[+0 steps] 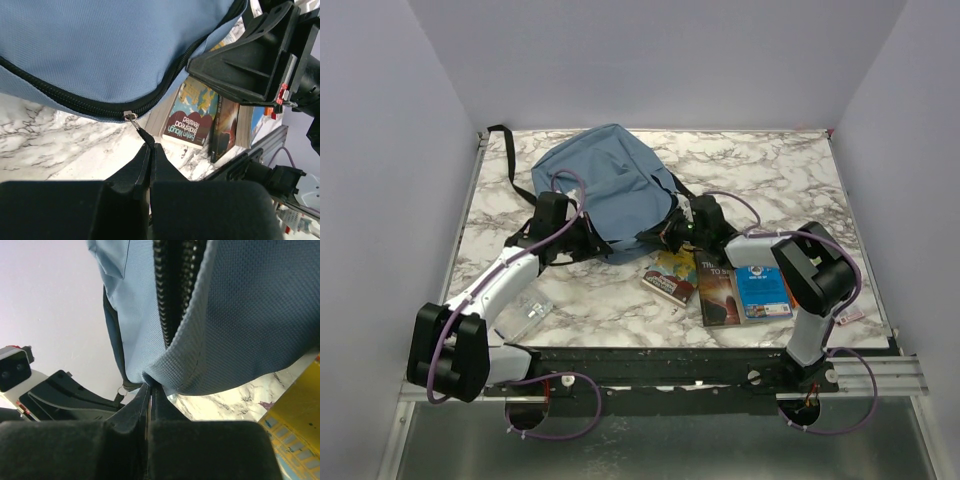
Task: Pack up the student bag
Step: Unzip the student bag at the center of the board.
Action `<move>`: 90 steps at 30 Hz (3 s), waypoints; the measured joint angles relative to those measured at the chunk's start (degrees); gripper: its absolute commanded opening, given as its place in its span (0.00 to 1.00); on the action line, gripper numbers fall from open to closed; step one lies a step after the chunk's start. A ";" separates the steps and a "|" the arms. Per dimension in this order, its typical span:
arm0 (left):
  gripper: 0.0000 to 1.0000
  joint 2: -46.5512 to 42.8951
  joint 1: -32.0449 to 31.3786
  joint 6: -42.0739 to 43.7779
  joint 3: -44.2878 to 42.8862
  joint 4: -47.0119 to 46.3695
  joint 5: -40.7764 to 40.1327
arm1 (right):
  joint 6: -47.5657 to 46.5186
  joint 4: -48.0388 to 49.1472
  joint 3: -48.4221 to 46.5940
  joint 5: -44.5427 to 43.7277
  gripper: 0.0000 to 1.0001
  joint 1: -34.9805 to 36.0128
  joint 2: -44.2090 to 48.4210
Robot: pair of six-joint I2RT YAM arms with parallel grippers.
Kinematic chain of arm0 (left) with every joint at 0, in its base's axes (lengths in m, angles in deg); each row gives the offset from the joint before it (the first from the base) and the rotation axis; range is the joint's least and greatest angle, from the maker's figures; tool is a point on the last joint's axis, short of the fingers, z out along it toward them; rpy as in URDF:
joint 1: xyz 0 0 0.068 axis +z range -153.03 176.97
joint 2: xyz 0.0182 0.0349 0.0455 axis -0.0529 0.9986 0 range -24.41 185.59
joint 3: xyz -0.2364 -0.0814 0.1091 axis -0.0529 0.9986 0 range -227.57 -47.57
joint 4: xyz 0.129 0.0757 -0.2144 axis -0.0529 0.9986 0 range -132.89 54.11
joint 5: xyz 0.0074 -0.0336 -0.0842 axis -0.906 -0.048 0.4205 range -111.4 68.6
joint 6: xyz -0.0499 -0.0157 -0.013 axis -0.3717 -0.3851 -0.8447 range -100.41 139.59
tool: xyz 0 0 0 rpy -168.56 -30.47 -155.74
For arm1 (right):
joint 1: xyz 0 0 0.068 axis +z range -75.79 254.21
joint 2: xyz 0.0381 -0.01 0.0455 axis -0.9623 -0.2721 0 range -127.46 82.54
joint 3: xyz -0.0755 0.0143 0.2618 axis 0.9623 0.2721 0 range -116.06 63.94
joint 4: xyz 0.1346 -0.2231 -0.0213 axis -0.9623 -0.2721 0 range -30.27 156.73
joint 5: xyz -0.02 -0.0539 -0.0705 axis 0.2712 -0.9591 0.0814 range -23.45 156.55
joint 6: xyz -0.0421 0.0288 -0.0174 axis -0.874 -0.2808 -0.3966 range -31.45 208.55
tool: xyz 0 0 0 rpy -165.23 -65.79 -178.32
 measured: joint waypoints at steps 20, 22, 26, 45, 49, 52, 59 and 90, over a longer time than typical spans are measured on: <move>0.00 3.80 11.74 6.45 -9.09 13.66 -10.60 | -3.96 1.51 2.36 -4.15 0.01 0.44 2.73; 0.00 5.18 12.61 7.08 -11.02 15.19 -11.30 | -4.00 1.64 2.54 -4.15 0.01 0.46 2.73; 0.00 9.88 13.55 7.85 -16.41 18.86 -12.76 | -4.17 1.62 2.49 -4.20 0.01 0.46 2.73; 0.00 21.84 19.50 8.85 -28.96 25.55 -23.61 | -10.16 -1.49 2.38 -5.53 0.27 -0.24 2.78; 0.00 20.15 19.47 7.98 -25.59 22.86 -17.66 | -12.90 -2.47 -1.33 -2.45 0.49 0.04 2.54; 0.00 18.23 18.67 7.04 -22.77 21.66 -12.98 | -11.96 -0.98 -1.86 -1.14 0.60 0.96 2.25; 0.00 13.81 13.88 5.84 -16.87 18.99 -5.81 | -6.95 -1.18 -1.97 -1.29 0.70 2.78 -1.38; 0.00 19.41 16.81 5.44 -23.82 24.30 -10.78 | -2.03 0.70 -0.15 -8.70 0.01 1.70 -2.64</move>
